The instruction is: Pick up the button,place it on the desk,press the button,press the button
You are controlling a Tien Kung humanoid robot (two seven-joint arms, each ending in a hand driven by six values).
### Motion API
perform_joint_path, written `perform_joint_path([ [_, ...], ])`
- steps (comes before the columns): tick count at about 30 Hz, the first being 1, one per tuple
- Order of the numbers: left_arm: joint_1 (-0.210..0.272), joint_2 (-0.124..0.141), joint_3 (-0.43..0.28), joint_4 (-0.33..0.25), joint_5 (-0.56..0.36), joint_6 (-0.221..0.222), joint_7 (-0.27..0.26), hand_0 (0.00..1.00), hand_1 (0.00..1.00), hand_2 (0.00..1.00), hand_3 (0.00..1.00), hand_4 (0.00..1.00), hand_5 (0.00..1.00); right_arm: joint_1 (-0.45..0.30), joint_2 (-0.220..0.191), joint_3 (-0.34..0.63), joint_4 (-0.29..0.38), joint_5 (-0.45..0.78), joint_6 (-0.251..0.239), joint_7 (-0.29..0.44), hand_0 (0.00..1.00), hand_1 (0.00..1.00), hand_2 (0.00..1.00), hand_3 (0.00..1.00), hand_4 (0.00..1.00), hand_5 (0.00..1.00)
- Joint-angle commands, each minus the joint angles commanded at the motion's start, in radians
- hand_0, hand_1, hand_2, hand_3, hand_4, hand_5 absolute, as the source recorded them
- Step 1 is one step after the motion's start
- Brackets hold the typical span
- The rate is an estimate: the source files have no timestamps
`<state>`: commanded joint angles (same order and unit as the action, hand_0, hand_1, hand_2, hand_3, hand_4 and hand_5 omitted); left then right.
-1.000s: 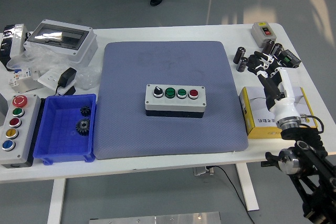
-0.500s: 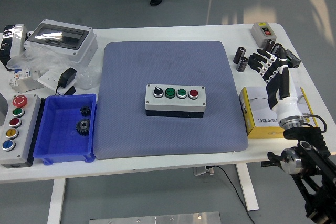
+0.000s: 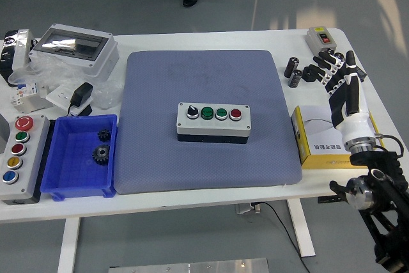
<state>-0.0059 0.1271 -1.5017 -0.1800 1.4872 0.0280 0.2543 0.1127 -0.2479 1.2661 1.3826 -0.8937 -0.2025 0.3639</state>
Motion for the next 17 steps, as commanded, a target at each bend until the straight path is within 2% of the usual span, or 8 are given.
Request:
perform_joint_path([
  [17,-0.015,0.011,0.019,0.000,-0.033,0.001,-0.004,0.618,0.560,0.550,0.597,0.520,0.236,-0.008,-0.001,0.032,0.006,-0.005,0.001,-0.008,0.767,0.701,0.724,0.694,0.865,0.998],
])
